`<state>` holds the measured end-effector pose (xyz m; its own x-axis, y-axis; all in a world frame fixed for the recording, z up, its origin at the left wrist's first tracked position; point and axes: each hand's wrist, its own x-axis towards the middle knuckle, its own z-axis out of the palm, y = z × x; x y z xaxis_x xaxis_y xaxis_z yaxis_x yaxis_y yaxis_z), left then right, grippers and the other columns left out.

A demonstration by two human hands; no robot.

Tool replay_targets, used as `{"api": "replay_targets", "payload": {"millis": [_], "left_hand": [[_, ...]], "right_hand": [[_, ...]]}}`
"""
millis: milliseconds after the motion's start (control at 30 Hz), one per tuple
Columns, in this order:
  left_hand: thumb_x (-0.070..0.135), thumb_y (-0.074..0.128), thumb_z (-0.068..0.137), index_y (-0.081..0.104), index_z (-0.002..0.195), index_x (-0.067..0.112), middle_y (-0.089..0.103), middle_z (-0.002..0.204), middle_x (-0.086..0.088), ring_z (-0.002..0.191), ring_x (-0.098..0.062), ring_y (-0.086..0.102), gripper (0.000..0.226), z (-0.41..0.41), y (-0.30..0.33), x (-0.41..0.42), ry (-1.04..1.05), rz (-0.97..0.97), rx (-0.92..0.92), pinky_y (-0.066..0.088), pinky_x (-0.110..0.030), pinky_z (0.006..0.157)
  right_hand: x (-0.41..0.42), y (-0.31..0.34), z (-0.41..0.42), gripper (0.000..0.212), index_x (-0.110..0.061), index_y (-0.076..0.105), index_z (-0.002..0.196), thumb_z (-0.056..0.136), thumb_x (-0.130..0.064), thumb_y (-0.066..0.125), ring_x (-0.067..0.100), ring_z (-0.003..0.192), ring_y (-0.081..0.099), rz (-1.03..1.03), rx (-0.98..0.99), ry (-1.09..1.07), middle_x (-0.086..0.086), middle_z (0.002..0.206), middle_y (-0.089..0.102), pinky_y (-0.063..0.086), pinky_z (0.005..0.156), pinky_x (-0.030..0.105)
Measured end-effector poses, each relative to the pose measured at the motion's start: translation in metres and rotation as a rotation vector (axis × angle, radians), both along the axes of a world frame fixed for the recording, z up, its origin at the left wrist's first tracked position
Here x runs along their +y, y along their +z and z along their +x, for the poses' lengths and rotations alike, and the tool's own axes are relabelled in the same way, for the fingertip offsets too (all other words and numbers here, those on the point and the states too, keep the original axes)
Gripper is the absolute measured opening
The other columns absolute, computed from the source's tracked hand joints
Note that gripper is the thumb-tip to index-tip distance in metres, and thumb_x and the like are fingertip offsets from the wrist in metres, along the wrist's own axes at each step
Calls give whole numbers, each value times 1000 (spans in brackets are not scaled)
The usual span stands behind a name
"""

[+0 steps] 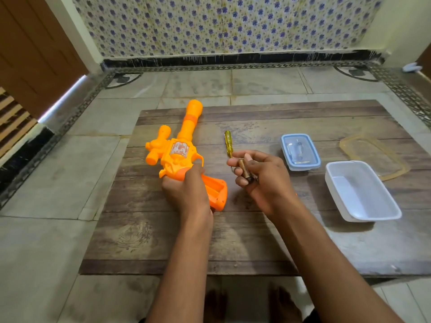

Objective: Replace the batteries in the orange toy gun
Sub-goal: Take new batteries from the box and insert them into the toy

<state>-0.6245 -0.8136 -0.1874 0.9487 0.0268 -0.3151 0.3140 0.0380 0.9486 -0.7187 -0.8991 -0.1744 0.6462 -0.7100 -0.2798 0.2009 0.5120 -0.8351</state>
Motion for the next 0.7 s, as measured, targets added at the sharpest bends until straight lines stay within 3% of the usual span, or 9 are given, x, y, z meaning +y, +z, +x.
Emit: {"api": "replay_targets", "payload": {"millis": [133, 300, 500, 700], "left_hand": [[17, 81, 64, 72, 96, 17, 75, 82, 5, 72, -19, 71, 33, -2, -3, -2, -2, 36, -13, 57, -36, 68], [13, 82, 68, 72, 99, 14, 75, 84, 5, 72, -18, 70, 33, -6, -1, -6, 9, 31, -18, 50, -28, 63], [13, 82, 67, 70, 101, 15, 75, 87, 3, 76, -20, 72, 36, -6, -1, -5, 9, 20, -22, 55, -33, 67], [13, 82, 67, 71, 103, 12, 75, 90, 1, 75, -19, 70, 37, -5, 0, -5, 12, 24, -11, 58, -36, 71]], "right_hand": [[-3, 6, 0, 28, 8, 60, 101, 107, 1, 33, 17, 59, 53, 232, -80, 28, 22, 82, 67, 38, 44, 18], [-5, 3, -1, 29, 7, 58, 96, 107, 0, 31, 12, 46, 51, 311, 10, 32, 17, 73, 58, 32, 35, 14], [-6, 4, -5, 24, -2, 54, 96, 106, -5, 33, 6, 38, 36, 242, 78, 135, 8, 64, 49, 19, 32, 15], [-5, 6, 0, 26, -3, 55, 93, 107, -7, 33, 8, 40, 39, 142, 96, 143, 11, 67, 52, 20, 34, 15]]}}
